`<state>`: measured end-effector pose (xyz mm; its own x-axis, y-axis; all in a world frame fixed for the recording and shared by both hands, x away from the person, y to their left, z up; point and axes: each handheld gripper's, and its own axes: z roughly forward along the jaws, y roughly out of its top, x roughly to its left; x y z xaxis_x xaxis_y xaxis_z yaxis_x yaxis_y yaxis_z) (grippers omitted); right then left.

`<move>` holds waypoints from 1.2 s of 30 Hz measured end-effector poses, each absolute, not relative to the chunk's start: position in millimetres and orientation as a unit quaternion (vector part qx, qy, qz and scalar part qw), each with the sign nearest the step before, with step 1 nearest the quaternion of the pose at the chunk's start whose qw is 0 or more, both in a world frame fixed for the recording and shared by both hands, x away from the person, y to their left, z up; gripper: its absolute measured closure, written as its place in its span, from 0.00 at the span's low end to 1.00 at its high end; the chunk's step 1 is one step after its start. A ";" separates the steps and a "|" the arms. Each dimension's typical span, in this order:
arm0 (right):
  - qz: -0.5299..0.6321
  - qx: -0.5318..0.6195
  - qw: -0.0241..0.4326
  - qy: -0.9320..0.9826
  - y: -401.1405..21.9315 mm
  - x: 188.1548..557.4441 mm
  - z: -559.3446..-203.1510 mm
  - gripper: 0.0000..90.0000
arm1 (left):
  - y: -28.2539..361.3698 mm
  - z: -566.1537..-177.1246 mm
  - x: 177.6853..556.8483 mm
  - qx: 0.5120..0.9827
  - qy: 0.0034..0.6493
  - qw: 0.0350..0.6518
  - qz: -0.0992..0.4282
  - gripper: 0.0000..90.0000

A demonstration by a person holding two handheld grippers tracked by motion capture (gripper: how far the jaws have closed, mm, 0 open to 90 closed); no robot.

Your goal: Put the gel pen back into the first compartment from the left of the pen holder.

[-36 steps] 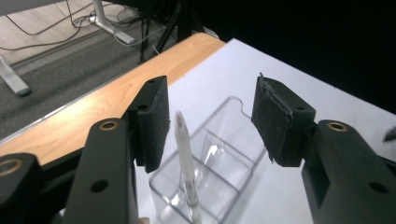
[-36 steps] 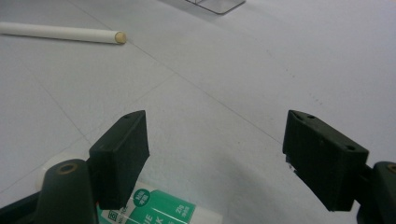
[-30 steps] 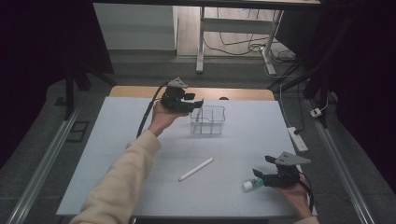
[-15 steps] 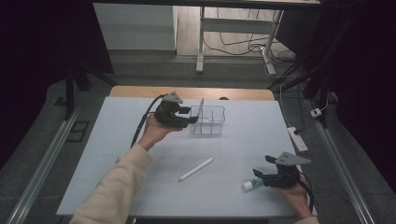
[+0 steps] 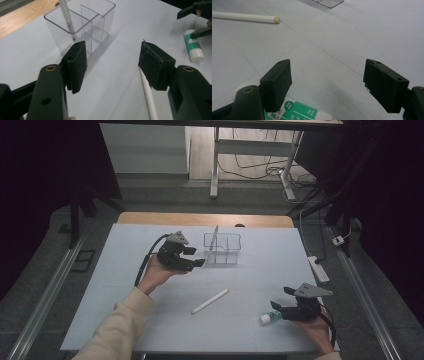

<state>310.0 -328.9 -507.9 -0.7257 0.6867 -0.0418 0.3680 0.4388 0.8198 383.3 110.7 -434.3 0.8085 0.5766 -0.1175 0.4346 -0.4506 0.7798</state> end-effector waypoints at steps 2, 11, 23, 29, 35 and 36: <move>0.422 0.318 0.190 0.828 -328.8 309.8 -507.8 0.25 | 110.2 -436.4 380.4 0.850 0.294 0.429 0.077 0.43; 0.421 0.318 0.190 0.828 -328.8 309.9 -507.9 0.25 | 105.0 -439.6 369.9 0.857 0.291 0.419 0.070 0.41; 0.418 0.314 0.189 0.831 -328.0 309.8 -508.3 0.25 | 99.1 -449.1 364.1 0.865 0.283 0.411 0.054 0.39; 0.416 0.315 0.189 0.832 -327.4 309.7 -508.7 0.25 | 95.9 -454.2 363.9 0.873 0.281 0.397 0.046 0.39; 0.416 0.315 0.189 0.832 -327.4 309.6 -508.7 0.25 | 90.1 -455.4 362.1 0.876 0.279 0.392 0.041 0.38; 0.416 0.314 0.190 0.832 -327.4 309.6 -508.6 0.25 | 89.3 -455.6 361.8 0.876 0.278 0.392 0.039 0.38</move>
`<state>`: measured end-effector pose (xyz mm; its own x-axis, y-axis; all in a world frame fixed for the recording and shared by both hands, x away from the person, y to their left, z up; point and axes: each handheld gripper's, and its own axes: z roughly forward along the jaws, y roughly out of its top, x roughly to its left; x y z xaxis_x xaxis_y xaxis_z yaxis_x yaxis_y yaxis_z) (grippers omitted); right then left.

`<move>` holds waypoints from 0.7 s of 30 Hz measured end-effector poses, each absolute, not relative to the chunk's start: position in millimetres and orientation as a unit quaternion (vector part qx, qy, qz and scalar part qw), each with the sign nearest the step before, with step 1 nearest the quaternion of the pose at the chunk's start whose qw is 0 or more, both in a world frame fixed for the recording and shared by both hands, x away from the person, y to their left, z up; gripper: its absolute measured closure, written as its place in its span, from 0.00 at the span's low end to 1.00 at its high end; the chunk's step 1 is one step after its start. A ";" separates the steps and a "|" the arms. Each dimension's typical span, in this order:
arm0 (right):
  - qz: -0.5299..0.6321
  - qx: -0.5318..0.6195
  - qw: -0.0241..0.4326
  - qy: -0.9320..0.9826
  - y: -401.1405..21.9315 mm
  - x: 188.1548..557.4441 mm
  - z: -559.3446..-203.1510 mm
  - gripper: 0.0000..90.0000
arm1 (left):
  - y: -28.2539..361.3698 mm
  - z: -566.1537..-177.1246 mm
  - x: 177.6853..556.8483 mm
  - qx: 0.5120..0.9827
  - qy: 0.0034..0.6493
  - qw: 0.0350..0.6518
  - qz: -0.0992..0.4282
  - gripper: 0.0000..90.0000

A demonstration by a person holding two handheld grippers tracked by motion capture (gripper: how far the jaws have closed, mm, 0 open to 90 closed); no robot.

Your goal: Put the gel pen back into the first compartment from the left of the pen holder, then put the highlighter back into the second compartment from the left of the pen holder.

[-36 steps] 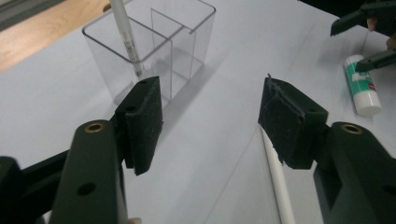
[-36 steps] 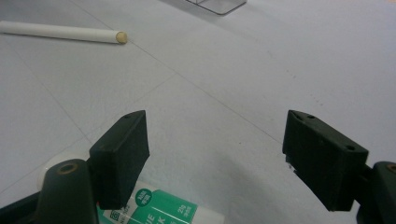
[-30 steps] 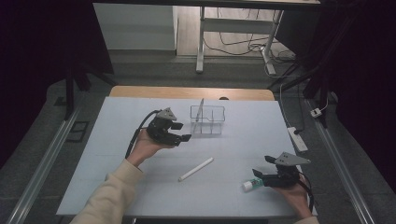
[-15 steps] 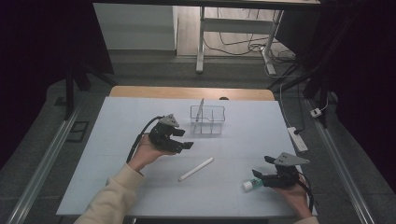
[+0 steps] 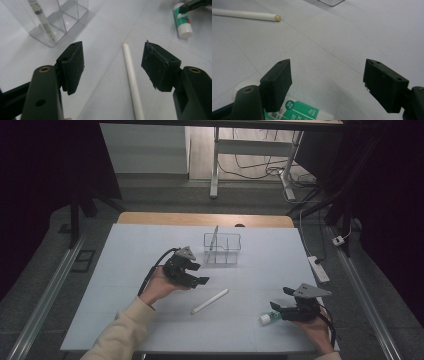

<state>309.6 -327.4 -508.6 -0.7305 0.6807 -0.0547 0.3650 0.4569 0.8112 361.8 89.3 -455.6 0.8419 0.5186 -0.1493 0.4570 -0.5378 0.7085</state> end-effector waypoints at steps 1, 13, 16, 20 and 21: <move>0.416 0.314 0.190 0.832 -327.3 309.6 -508.6 0.25 | 88.3 -455.7 361.6 0.876 0.278 0.391 0.038 0.38; 0.416 0.313 0.192 0.832 -327.4 309.6 -508.1 0.25 | 76.6 -457.3 360.2 0.878 0.282 0.387 0.025 0.37; 0.417 0.314 0.191 0.832 -327.6 310.1 -508.3 0.25 | 71.7 -459.1 359.8 0.881 0.283 0.378 0.027 0.37; 0.416 0.312 0.191 0.833 -327.1 310.1 -508.6 0.25 | 63.8 -461.0 358.2 0.887 0.276 0.369 0.030 0.38; 0.416 0.312 0.191 0.832 -327.2 310.1 -508.6 0.25 | 61.9 -461.5 358.1 0.888 0.275 0.367 0.028 0.38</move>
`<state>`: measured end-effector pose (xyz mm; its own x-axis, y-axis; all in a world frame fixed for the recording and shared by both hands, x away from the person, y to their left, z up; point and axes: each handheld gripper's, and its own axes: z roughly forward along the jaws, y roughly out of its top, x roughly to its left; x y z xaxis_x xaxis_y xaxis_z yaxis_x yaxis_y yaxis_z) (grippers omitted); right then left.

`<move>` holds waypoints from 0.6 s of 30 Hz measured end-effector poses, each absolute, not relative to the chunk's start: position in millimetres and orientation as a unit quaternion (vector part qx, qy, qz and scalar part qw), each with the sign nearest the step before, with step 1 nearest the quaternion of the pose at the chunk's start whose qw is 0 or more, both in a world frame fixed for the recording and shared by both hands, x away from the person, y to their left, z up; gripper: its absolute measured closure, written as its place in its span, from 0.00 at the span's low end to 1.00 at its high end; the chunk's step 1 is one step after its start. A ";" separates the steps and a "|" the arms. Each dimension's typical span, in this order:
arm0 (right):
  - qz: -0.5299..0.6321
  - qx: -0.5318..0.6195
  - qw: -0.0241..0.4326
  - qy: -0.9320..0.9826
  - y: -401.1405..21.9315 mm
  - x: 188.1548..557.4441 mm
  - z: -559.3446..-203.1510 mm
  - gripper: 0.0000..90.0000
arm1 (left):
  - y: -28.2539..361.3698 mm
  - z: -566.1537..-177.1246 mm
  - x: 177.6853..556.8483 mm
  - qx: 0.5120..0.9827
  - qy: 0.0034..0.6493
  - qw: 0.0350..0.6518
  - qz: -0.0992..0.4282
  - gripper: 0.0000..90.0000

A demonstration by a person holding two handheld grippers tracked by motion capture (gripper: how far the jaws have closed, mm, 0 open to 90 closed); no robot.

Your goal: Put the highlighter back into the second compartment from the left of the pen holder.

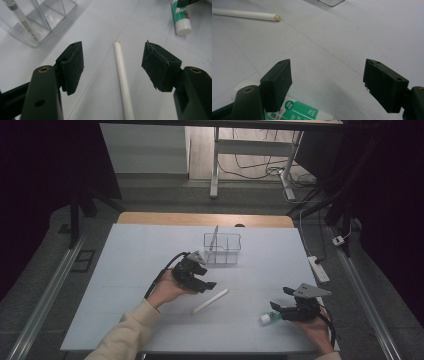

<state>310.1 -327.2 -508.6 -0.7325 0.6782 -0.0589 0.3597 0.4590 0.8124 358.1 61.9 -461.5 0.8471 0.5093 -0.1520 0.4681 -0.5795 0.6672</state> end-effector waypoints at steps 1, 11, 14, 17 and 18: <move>0.416 0.313 0.190 0.832 -327.2 310.0 -508.6 0.25 | 60.0 -462.2 358.5 0.890 0.273 0.365 0.027 0.38; 0.415 0.313 0.190 0.833 -326.7 310.8 -509.7 0.25 | 39.1 -474.3 362.2 0.905 0.261 0.334 0.023 0.38; 0.414 0.314 0.189 0.834 -326.3 310.8 -510.0 0.25 | 35.6 -479.3 363.4 0.908 0.262 0.326 0.020 0.39; 0.412 0.314 0.190 0.834 -326.2 310.9 -510.2 0.25 | 31.7 -483.7 364.5 0.912 0.258 0.318 0.018 0.40; 0.411 0.314 0.190 0.834 -326.2 311.0 -510.2 0.25 | 30.2 -485.1 364.8 0.913 0.258 0.317 0.018 0.40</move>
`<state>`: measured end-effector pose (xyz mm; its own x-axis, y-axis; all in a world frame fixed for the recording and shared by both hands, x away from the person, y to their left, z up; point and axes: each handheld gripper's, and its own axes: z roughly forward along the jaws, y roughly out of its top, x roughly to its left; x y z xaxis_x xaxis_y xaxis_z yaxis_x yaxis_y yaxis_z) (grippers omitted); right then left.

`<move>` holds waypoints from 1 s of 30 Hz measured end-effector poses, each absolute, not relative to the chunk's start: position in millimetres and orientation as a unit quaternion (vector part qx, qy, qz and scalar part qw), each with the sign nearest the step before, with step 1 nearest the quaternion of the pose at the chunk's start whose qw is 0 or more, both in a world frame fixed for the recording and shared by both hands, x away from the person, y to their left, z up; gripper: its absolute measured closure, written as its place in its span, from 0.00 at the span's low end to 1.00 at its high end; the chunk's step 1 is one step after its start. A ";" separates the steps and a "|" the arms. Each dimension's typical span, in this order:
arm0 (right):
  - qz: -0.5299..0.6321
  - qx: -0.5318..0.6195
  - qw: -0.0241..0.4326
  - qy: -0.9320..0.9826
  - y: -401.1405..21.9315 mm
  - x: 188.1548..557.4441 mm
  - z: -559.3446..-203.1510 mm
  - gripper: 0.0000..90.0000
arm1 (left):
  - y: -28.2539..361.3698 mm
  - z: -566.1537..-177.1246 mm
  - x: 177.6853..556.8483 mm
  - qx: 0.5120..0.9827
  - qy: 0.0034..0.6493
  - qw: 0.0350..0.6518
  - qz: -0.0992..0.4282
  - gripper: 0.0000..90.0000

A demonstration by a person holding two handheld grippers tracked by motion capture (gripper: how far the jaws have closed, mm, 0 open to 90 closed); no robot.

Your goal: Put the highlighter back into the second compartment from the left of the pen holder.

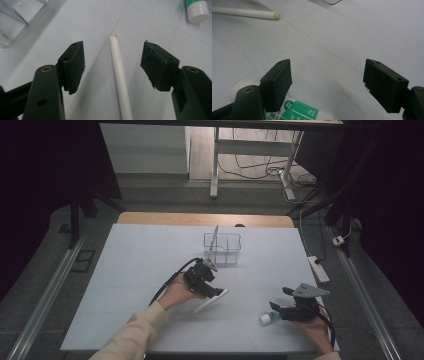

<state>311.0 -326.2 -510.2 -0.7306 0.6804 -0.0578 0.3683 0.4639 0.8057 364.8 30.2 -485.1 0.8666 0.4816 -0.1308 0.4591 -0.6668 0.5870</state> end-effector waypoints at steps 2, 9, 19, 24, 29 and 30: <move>0.411 0.315 0.190 0.834 -326.2 311.0 -510.3 0.25 | 26.8 -487.6 364.6 0.915 0.256 0.311 0.017 0.41; 0.409 0.315 0.187 0.836 -326.1 311.3 -510.7 0.25 | 14.3 -496.5 362.1 0.925 0.244 0.291 0.018 0.43; 0.410 0.316 0.188 0.835 -326.3 311.3 -511.1 0.25 | 2.7 -504.7 359.2 0.933 0.236 0.272 0.026 0.50; 0.410 0.315 0.188 0.835 -326.2 311.3 -511.1 0.25 | 0.5 -506.9 358.5 0.935 0.237 0.262 0.031 0.54; 0.406 0.316 0.190 0.836 -326.4 311.3 -510.9 0.25 | -0.2 -508.7 358.5 0.935 0.238 0.259 0.033 0.58; 0.408 0.315 0.188 0.836 -326.4 311.4 -511.0 0.25 | -0.4 -509.2 358.7 0.936 0.239 0.258 0.033 0.58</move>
